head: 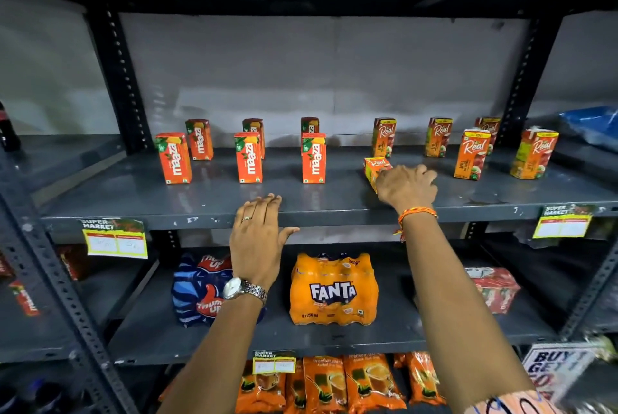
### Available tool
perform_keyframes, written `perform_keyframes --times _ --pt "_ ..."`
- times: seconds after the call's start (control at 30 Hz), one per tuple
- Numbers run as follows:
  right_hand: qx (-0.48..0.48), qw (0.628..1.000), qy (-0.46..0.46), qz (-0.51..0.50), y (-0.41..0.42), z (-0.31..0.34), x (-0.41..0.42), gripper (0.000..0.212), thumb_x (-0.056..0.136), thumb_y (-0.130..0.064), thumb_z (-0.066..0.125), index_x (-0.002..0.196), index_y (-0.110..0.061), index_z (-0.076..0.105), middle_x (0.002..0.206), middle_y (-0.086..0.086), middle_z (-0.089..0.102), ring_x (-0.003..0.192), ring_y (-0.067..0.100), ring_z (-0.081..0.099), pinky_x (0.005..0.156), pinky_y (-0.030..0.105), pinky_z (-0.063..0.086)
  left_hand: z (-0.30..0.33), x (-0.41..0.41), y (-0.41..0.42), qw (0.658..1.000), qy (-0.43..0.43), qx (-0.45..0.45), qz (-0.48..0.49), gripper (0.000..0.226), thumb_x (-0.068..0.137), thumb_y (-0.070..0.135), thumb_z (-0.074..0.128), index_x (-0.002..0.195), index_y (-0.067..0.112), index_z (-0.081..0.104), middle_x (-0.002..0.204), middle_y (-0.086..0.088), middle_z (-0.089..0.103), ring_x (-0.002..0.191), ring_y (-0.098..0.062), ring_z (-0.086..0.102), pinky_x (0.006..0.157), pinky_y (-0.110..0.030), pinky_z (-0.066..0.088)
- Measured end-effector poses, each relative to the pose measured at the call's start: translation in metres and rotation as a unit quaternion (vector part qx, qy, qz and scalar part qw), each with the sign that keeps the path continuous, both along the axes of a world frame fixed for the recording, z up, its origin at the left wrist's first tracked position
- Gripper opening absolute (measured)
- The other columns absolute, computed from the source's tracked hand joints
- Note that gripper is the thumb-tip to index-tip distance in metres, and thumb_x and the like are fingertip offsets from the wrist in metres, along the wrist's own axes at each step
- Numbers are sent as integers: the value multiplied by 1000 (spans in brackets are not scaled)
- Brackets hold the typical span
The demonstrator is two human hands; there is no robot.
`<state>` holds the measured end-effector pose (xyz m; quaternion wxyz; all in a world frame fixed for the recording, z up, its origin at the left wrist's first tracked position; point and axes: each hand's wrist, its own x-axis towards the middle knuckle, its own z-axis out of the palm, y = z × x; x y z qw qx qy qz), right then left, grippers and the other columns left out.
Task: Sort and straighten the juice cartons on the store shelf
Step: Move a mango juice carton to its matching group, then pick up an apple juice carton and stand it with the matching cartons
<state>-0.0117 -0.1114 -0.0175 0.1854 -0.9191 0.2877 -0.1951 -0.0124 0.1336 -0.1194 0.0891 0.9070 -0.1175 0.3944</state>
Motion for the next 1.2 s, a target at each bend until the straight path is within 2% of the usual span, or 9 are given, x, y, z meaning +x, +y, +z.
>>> perform_keyframes --times 0.13,0.27,0.33,0.43,0.53,0.57,0.87,1.0,1.2 --pt "-12 997 -15 72 6 3 7 41 96 -30 46 118 2 61 128 25 60 118 41 56 96 43 47 0 2 -1 1000 8 -2 -12 66 86 56 56 134 11 54 136 -7 59 127 -27 52 114 -41 33" --pt "155 976 -113 101 -1 6 6 18 89 -18 53 88 -1 60 107 25 67 99 41 64 81 40 50 1 2 2 1000 3 0 -9 64 88 56 53 134 11 54 135 -7 59 126 -27 52 113 -41 34" --pt "238 952 -165 97 -2 1 4 16 86 -15 54 72 -6 56 93 20 69 85 35 65 76 39 53 0 3 2 1000 5 -2 -10 64 87 56 54 133 12 54 135 -6 59 125 -27 53 113 -41 33" --pt "397 878 -232 130 -1 -3 1 21 91 -9 54 71 -9 59 76 14 69 69 27 68 77 45 62 0 4 1 1000 5 -5 -14 64 87 57 55 132 12 54 134 -6 60 124 -27 53 113 -40 33" --pt "514 788 -273 201 7 4 -15 18 99 -9 53 84 -6 63 84 12 70 67 18 69 59 25 60 -1 5 1 1000 2 -5 -16 64 87 57 54 131 12 54 132 -7 60 123 -27 54 112 -41 34" --pt "529 769 -280 222 10 8 -22 16 99 -10 52 89 -6 63 90 12 70 70 17 69 59 22 58 -1 5 2 1000 1 -5 -17 64 87 57 53 131 12 54 132 -7 60 122 -27 54 112 -41 34" --pt "504 716 -357 325 38 26 -104 35 99 -20 51 129 -4 58 114 7 71 87 15 72 80 24 58 -2 4 2 1000 14 -17 -17 65 86 57 55 133 12 54 135 -7 59 125 -28 53 112 -42 34" --pt "450 732 -385 336 41 12 -138 49 91 -35 55 134 -12 56 116 2 72 94 19 74 85 30 59 1 2 1 999 18 -28 -25 66 85 57 51 133 12 56 135 -8 60 125 -28 53 112 -43 34" --pt "447 711 -429 333 36 -2 -158 42 94 -27 56 133 -11 56 117 2 72 97 20 74 86 31 58 2 -1 1 999 22 -33 -30 64 85 55 54 132 10 57 135 -9 60 126 -29 53 113 -44 34"
